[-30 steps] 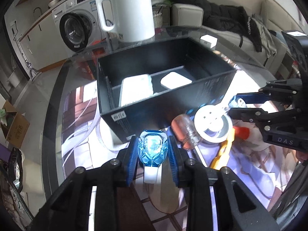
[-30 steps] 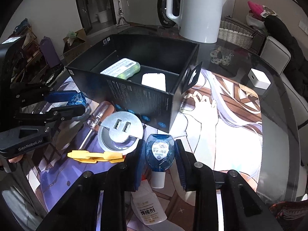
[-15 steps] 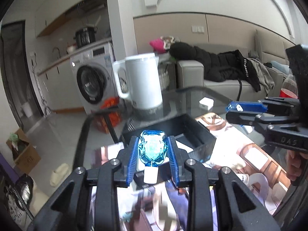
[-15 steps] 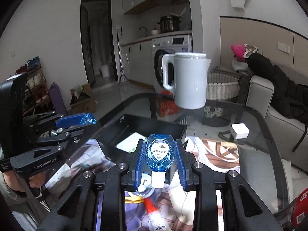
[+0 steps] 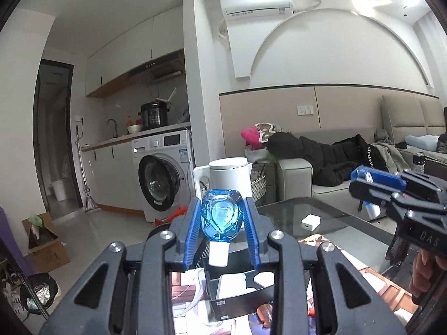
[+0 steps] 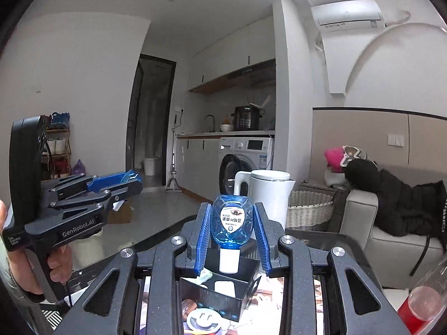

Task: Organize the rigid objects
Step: 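Lift the faceted blue bottle with the left tool while the right tool lifts the labeled blue bottle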

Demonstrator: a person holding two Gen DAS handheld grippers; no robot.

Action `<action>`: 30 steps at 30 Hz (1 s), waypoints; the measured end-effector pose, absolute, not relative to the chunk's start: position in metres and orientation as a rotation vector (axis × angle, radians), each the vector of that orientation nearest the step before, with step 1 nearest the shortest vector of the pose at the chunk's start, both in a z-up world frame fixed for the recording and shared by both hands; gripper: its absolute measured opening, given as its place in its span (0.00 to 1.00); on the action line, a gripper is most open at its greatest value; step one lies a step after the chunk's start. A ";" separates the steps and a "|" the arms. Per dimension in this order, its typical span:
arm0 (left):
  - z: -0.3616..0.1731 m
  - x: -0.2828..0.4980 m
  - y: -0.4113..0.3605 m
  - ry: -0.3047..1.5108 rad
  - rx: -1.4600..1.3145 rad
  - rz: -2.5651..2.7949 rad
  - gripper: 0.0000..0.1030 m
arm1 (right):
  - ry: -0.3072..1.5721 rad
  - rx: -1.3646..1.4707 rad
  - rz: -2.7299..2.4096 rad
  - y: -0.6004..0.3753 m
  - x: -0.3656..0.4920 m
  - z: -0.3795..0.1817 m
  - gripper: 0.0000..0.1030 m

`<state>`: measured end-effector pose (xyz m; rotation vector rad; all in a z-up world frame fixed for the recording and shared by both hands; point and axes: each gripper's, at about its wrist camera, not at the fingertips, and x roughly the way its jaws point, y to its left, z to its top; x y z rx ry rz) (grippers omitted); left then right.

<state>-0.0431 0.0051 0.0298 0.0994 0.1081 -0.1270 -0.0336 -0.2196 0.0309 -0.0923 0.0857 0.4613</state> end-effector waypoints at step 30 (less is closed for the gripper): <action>0.032 0.035 0.020 0.163 -0.066 -0.107 0.28 | 0.123 -0.073 0.474 -0.172 0.054 0.051 0.29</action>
